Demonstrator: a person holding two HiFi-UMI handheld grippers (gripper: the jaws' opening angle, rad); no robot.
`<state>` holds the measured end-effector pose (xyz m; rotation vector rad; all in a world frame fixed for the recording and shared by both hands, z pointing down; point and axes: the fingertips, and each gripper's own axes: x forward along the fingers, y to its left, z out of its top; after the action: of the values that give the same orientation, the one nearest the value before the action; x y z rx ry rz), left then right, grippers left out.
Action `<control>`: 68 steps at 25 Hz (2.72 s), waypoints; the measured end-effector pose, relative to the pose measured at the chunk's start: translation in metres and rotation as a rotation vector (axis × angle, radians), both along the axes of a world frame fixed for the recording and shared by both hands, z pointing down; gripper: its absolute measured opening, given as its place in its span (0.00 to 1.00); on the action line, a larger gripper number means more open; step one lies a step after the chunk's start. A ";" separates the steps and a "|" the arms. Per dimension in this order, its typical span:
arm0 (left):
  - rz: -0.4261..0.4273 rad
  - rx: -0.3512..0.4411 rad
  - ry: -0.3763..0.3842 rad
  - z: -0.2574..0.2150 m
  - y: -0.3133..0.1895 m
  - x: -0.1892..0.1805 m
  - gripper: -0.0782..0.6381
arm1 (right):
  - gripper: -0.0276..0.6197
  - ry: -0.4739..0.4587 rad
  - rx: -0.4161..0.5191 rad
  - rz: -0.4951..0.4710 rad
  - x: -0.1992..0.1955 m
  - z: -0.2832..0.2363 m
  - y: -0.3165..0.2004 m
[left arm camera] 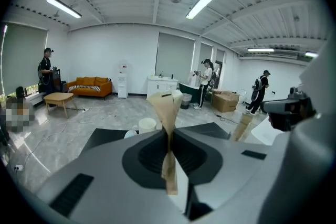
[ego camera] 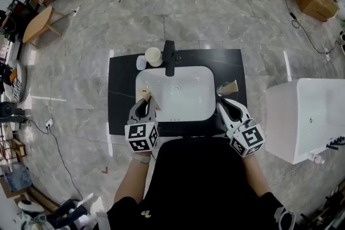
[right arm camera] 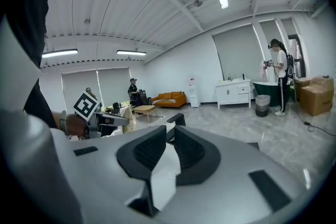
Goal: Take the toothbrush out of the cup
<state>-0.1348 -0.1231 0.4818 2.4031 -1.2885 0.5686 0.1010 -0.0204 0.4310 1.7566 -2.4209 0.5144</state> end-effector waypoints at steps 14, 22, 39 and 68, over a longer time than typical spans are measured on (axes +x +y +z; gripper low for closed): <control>-0.028 -0.058 -0.009 0.010 0.018 0.003 0.17 | 0.14 -0.010 0.002 0.016 0.017 0.005 -0.014; -0.040 -0.072 -0.052 0.011 0.023 0.009 0.17 | 0.21 0.021 -0.051 0.168 0.092 0.025 0.003; -0.133 -0.118 -0.159 0.018 0.057 0.008 0.17 | 0.37 0.029 -0.191 0.050 0.104 0.103 -0.015; -0.225 -0.123 -0.135 0.019 0.089 -0.013 0.17 | 0.13 0.174 -0.170 0.016 0.095 0.098 -0.043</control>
<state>-0.1483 -0.0340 0.5008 2.1161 -1.5085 0.7300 0.1964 -0.0630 0.5287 1.6778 -2.1802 0.5281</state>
